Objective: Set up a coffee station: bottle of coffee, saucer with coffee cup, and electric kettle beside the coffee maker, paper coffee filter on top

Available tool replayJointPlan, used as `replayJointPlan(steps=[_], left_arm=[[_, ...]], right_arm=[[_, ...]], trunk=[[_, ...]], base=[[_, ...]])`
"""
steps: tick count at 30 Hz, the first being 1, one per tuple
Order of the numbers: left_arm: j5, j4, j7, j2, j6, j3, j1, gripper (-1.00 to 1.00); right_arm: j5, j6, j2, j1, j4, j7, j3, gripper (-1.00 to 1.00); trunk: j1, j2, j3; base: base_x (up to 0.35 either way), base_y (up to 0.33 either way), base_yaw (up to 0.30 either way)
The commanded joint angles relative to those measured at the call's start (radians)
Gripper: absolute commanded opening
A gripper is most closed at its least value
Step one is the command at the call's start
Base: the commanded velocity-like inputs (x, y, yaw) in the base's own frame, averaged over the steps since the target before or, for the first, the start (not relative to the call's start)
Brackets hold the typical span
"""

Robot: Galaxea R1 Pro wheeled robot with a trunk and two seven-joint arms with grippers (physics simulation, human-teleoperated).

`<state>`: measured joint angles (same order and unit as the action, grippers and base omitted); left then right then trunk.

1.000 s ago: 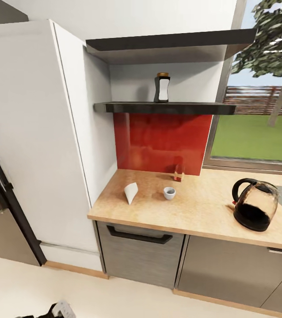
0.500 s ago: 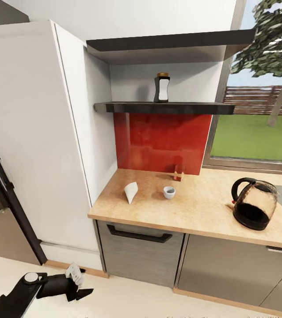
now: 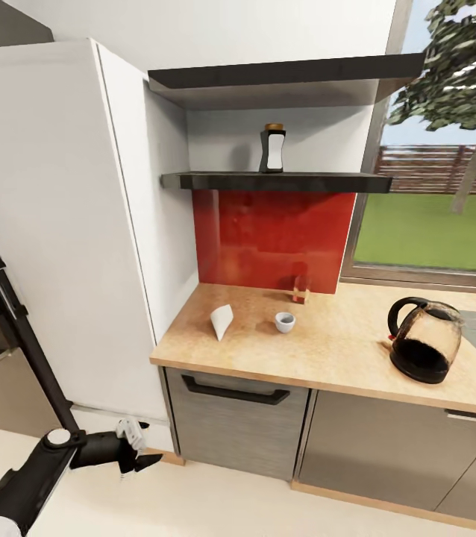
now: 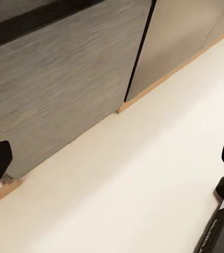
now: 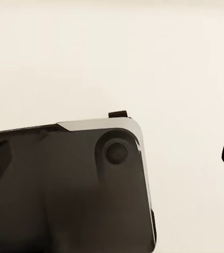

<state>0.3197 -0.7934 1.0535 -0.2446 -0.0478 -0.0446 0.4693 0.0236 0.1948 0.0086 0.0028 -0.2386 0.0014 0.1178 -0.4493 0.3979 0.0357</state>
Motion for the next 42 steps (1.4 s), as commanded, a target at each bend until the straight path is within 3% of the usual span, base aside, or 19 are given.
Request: replayJointPlan(steps=[1, 6, 11, 15, 16, 19, 20, 21, 25, 27, 34, 36, 37, 42], left_arm=[[0.005, -0.035, 0.026, 0.001, -0.042, -0.003, 0.007, 1.0], [0.005, -0.132, 0.129, 0.004, -0.137, -0.004, 0.051, 1.0], [0.006, -0.172, 0.238, 0.007, -0.222, -0.004, 0.141, 1.0], [0.004, -0.18, 0.3, 0.014, -0.347, -0.003, 0.241, 1.0], [0.003, -0.183, 0.31, 0.025, -0.43, 0.0, 0.319, 1.0], [0.004, -0.183, 0.311, 0.038, -0.504, 0.011, 0.382, 1.0], [0.004, -0.182, 0.311, 0.042, -0.528, 0.022, 0.406, 1.0], [0.006, -0.173, 0.305, 0.049, -0.598, 0.086, 0.492, 1.0], [0.007, -0.158, 0.294, 0.058, -0.665, 0.153, 0.583, 1.0], [0.008, -0.087, 0.292, 0.07, -0.679, 0.198, 0.658, 1.0], [0.017, -0.082, 0.292, 0.055, -0.671, 0.211, 0.653, 1.0], [0.042, -0.085, 0.292, 0.056, -0.669, 0.212, 0.653, 1.0], [0.087, -0.089, 0.292, 0.06, -0.668, 0.212, 0.652, 1.0], [0.106, -0.091, 0.293, 0.06, -0.667, 0.212, 0.652, 1.0]], right_arm=[[0.002, 0.002, 0.001, 0.0, -0.001, 0.0, 0.003, 1.0], [0.002, 0.002, 0.001, 0.0, -0.001, 0.0, 0.003, 1.0], [0.002, 0.002, 0.001, 0.0, -0.001, 0.0, 0.003, 1.0], [0.002, 0.002, 0.001, 0.0, -0.001, 0.0, 0.003, 1.0], [0.002, 0.002, 0.001, 0.0, -0.001, 0.0, 0.003, 1.0], [0.002, 0.002, 0.001, 0.0, -0.001, 0.0, 0.003, 1.0], [0.002, 0.002, 0.001, 0.0, -0.001, 0.0, 0.003, 1.0], [0.002, 0.002, 0.001, 0.0, 0.001, 0.0, 0.003, 1.0], [0.002, 0.002, 0.001, 0.0, 0.004, -0.002, 0.002, 1.0], [0.002, 0.002, 0.001, 0.0, 0.004, -0.004, 0.003, 1.0], [0.002, 0.002, 0.001, 0.0, 0.005, -0.004, 0.002, 1.0], [0.002, 0.002, 0.001, 0.0, 0.005, -0.004, 0.002, 1.0], [0.001, 0.002, 0.001, 0.0, 0.005, -0.004, 0.002, 1.0], [0.001, 0.002, 0.001, 0.0, 0.005, -0.004, 0.002, 1.0]], trunk=[[-0.001, 0.002, 0.002], [-0.001, 0.002, 0.002], [-0.001, 0.002, 0.002], [-0.001, 0.002, 0.002], [-0.001, 0.002, 0.002], [-0.001, 0.002, 0.002], [-0.001, 0.002, 0.002], [-0.001, 0.002, 0.002], [-0.001, 0.002, 0.002], [-0.001, 0.002, 0.002], [-0.001, 0.002, 0.002], [-0.001, 0.002, 0.002], [-0.001, 0.002, 0.002], [-0.001, 0.002, 0.002]], base=[[-0.001, 0.0, 0.0], [0.0, 0.0, 0.0], [0.0, 0.0, 0.0], [0.0, 0.0, 0.0], [0.0, 0.0, 0.0], [0.0, 0.0, 0.0], [0.0, 0.0, 0.0], [0.0, 0.0, 0.0], [0.0, 0.0, 0.0], [0.0, 0.0, -0.107], [0.0, 0.0, -0.254], [0.0, 0.0, -0.263], [0.0, 0.0, -0.263], [0.0, 0.0, -0.264]])
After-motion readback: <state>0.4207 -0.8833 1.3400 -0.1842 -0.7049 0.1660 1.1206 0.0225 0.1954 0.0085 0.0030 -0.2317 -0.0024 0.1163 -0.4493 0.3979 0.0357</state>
